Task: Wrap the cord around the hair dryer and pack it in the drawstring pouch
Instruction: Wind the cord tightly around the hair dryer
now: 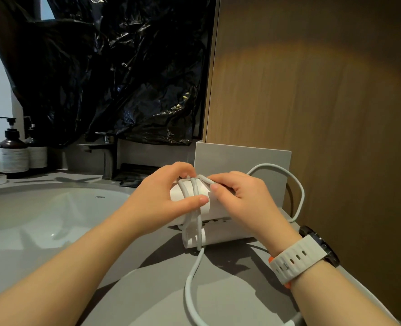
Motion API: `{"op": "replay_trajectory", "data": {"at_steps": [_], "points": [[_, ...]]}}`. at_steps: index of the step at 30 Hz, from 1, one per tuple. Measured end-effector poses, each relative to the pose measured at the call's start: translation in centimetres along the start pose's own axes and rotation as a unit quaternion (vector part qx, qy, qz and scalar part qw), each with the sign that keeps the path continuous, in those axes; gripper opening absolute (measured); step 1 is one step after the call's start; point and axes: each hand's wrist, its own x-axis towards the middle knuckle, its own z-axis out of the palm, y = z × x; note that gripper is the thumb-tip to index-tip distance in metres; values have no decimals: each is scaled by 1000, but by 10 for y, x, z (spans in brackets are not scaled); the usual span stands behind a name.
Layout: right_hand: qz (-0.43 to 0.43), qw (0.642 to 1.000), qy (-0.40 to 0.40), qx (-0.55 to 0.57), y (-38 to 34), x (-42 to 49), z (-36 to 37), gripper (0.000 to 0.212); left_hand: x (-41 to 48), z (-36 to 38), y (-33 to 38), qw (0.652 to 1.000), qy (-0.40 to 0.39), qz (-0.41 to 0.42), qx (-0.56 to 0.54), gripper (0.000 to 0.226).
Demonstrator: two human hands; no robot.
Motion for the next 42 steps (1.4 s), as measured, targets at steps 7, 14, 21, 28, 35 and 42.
{"op": "replay_trajectory", "data": {"at_steps": [7,14,21,28,35,42], "points": [[-16,1000,-8,-8,3,0,0,27,2,-6,4,997,-49,-19,48,63],[-27,999,5,16,-1,-2,7,25,2,-12,5,994,-92,-22,47,92],[-20,998,-19,62,-3,-2,5,25,0,-15,2,991,-98,-31,90,84],[-43,995,8,94,-2,-3,1,25,-4,-6,4,998,-32,-51,-19,66],[-57,985,78,145,-8,-4,-1,21,2,-11,3,963,107,-125,-215,76],[22,998,-3,66,-7,5,-12,19,4,-11,-2,924,148,-190,-299,69]]}}
